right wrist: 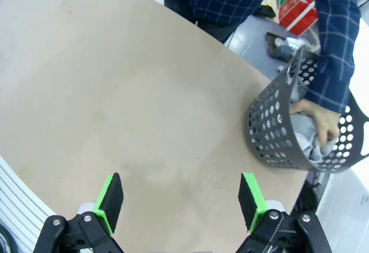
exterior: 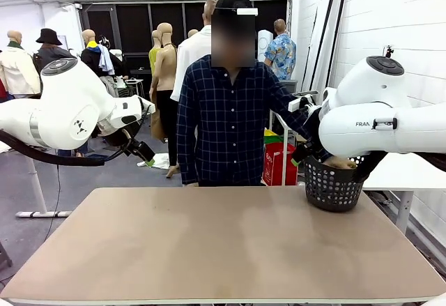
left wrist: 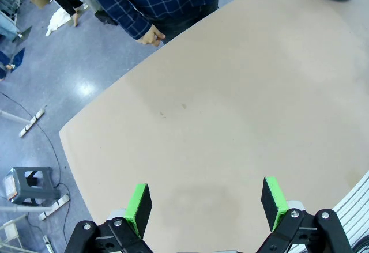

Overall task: Fold the training pants.
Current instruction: Grab both ends of the Training pants handed by a person.

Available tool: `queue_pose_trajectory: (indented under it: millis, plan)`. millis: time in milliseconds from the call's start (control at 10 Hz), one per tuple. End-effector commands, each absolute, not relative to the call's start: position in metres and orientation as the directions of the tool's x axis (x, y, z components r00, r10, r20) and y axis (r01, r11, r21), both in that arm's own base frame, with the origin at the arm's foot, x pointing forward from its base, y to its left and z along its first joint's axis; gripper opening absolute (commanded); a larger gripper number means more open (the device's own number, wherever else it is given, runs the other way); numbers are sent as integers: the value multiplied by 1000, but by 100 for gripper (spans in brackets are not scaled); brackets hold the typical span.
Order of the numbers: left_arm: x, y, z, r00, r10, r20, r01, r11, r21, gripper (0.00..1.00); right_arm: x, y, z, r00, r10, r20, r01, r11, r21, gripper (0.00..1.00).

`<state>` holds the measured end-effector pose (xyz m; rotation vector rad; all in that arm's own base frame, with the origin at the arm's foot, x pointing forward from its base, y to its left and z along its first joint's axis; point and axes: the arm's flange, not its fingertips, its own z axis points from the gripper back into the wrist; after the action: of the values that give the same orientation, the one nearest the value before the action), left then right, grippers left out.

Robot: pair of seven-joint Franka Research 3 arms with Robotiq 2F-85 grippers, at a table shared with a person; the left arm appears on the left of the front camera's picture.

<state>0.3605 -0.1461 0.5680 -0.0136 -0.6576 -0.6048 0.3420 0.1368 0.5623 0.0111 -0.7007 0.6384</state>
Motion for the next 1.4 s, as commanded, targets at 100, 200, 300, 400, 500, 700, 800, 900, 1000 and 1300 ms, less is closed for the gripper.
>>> queue_pose_trajectory:
  millis: [100,200,300,400,500,700,800,900,1000,1300]
  plan:
    - [361,-146,568,625,-524,578,534,828,173,100,342,137,563,583,543,605,-551,811,-197,100]
    - [361,-146,568,625,-524,578,534,828,173,100,342,137,563,583,543,605,-551,811,-197,100]
    - [361,-146,568,625,-524,578,534,828,173,100,342,137,563,583,543,605,-551,811,-197,100]
    - [361,-146,568,625,-524,578,534,828,173,100,342,137,563,583,543,605,-551,811,-197,100]
    - [361,-146,568,625,-524,578,534,828,173,100,342,137,563,583,543,605,-551,811,-197,100]
    - [361,-146,568,625,-524,578,534,828,173,100,342,137,563,583,543,605,-551,811,-197,100]
    - [361,-146,568,625,-524,578,534,828,173,100,342,137,563,583,543,605,-551,811,-197,100]
    - [361,-146,568,625,-524,578,534,828,173,100,342,137,563,583,543,605,-551,811,-197,100]
    - [361,-146,568,625,-524,578,534,828,173,100,342,137,563,583,543,605,-551,811,-197,100]
    - [361,-146,568,625,-524,578,534,828,173,100,342,137,563,583,543,605,-551,811,-197,100]
